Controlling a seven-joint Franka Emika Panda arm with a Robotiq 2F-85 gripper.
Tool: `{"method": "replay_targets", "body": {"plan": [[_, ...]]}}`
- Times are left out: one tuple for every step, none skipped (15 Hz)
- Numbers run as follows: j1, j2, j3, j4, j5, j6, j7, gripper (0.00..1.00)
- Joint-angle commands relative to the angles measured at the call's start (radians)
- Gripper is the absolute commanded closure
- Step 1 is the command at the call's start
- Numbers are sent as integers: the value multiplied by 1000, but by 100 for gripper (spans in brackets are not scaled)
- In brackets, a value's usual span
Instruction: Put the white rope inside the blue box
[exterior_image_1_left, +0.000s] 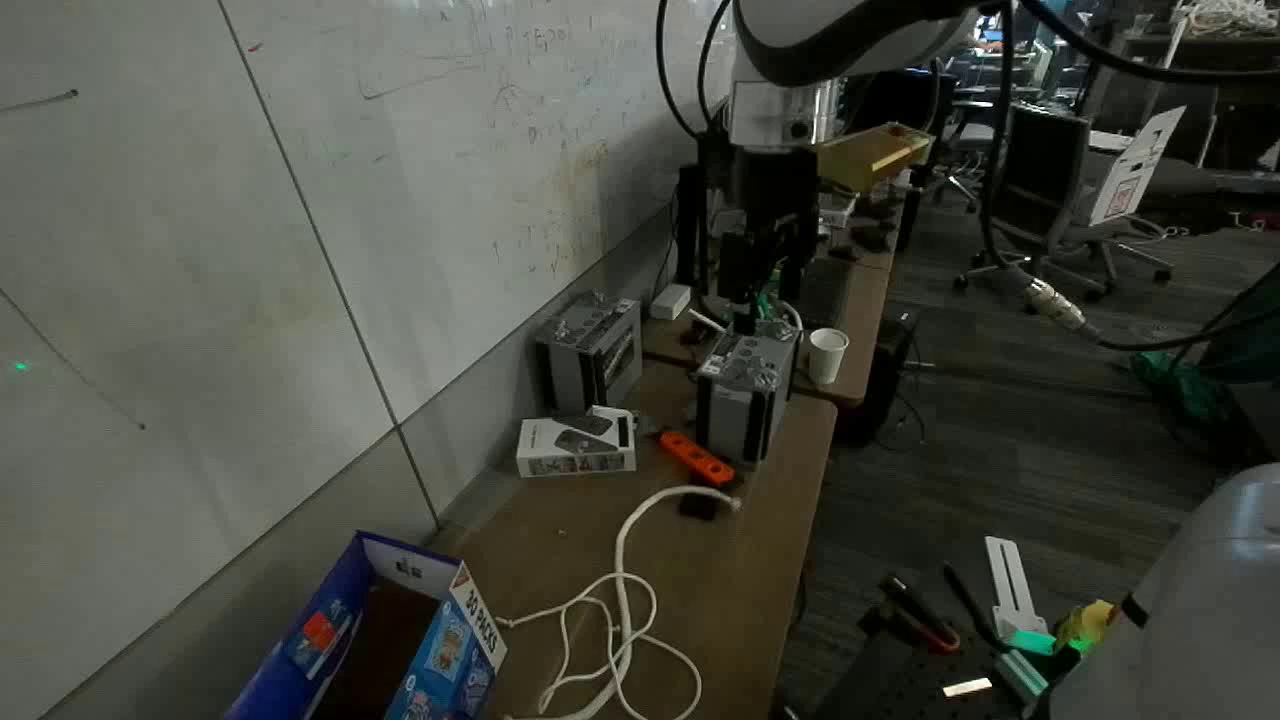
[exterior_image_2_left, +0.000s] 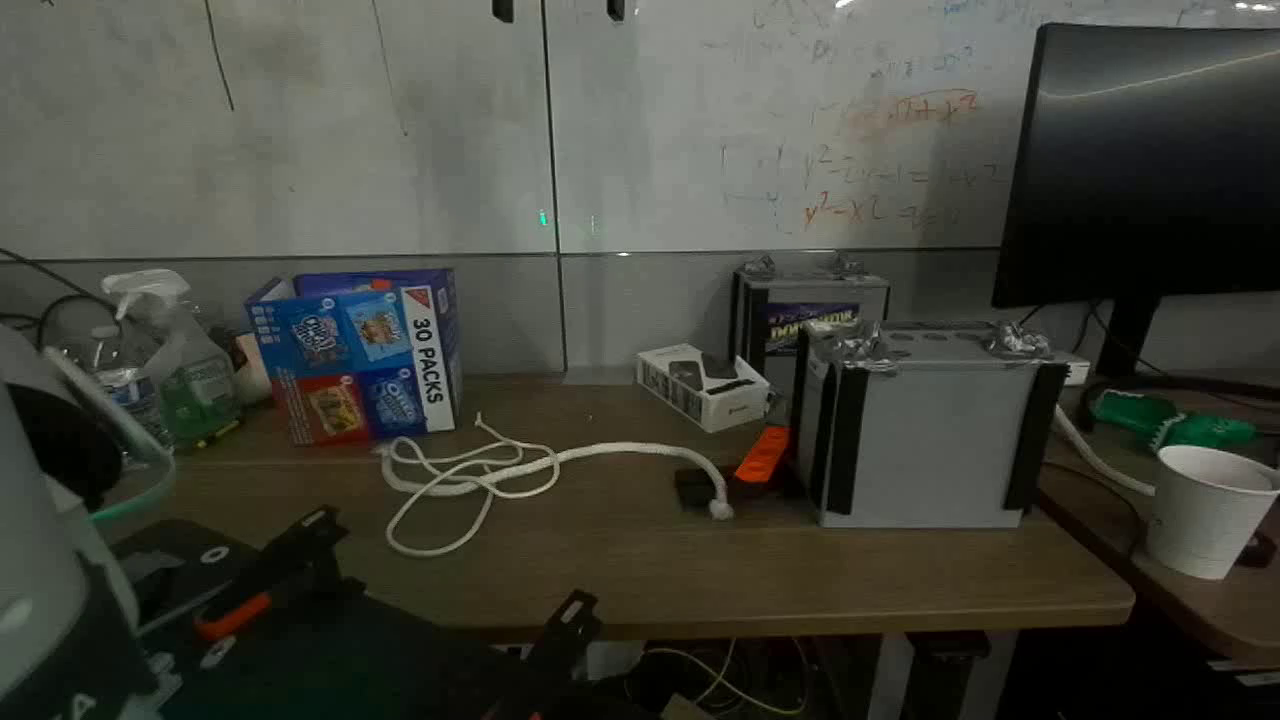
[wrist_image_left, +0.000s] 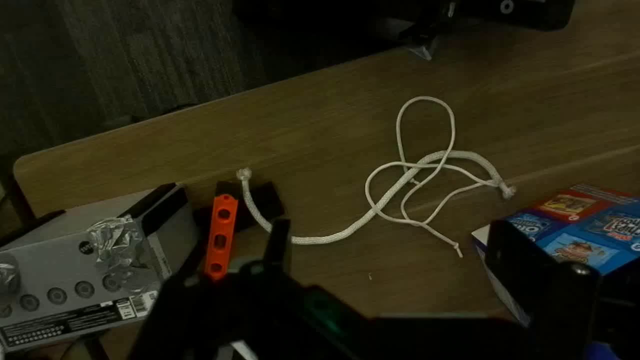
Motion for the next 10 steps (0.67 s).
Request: {"method": "replay_targets", "body": {"plan": [[3,1,-2,6,-1,-2,1,0],[3,-1,-2,9,-1,-1,1,0],[3,-3,-2,10,-1,-1,1,0],[3,-4,-2,11,-1,-1,1,0],[3,-4,-2,11,-1,-1,1,0],[3,-4,-2,11,-1,-1,1,0],[2,8,3,4,3,21,20,0],[1,20,10,-7,9,49,50,0],[5,33,15,-22,23,83,67,0],[10,50,21,-40,36,127,82,0]]}}
